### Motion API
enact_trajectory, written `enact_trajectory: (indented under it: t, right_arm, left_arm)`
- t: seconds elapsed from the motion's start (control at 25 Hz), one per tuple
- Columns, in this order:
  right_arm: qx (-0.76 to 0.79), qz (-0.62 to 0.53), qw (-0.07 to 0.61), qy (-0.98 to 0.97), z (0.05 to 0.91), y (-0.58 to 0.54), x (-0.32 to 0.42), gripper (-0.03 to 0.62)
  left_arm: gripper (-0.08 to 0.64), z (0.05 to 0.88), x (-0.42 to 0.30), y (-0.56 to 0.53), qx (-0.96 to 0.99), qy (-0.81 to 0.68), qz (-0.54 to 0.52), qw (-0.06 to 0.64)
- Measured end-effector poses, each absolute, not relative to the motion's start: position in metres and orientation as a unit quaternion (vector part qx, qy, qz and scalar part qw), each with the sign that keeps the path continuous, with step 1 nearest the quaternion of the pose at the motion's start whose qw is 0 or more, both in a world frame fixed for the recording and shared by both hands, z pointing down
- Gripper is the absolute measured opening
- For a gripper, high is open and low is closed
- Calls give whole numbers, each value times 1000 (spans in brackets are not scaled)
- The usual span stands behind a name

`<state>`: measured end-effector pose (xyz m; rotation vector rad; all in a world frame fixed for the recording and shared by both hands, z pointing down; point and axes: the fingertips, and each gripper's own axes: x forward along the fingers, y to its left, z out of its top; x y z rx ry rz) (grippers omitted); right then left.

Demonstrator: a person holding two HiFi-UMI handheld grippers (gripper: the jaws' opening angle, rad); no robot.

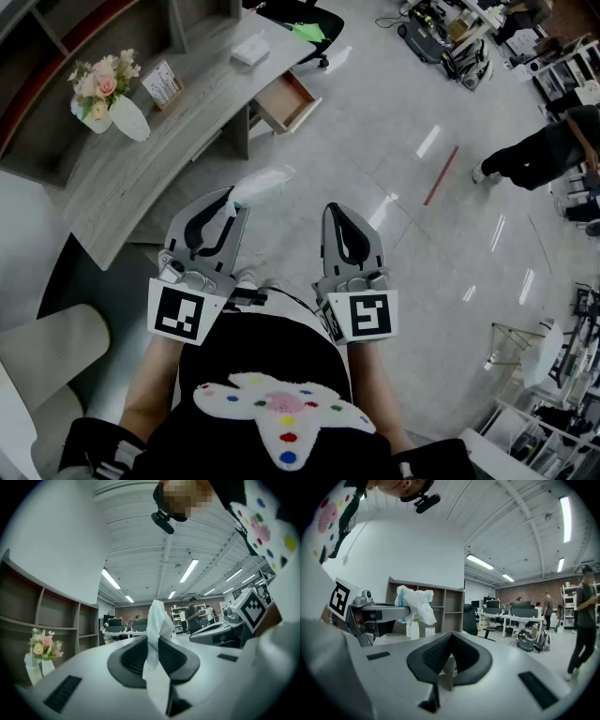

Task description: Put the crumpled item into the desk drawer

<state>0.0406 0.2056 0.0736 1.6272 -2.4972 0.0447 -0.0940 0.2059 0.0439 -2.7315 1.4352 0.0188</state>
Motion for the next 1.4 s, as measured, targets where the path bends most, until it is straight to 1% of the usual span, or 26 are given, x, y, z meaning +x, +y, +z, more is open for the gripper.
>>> enact_trajectory:
  t: [0.28,0.6,0.84,1.04,1.24,1.4]
  right_arm:
    - [536,-8,63,-842,65,206,37,3]
    - [545,-8,35,-838,59,206,37,4]
    - [552,5,-8,-833,48,207,33,5]
    - [558,-35,-10,-829,39,208,28,5]
    - [568,-43,-3,-822,36,210,15,5]
    - [573,-50,-14,-818,30,216,8,5]
  left_arm:
    - [66,42,-93,205,-886,463,9,31]
    - [66,43,-99,203,-886,462,8,30]
    - [66,42,-109,199,-883,469,9,26]
    - [66,42,-122,195,-882,470,7,27]
    - [66,44,-137,195,-884,467,8,22]
    - [66,40,-145,198,-886,462,9,33]
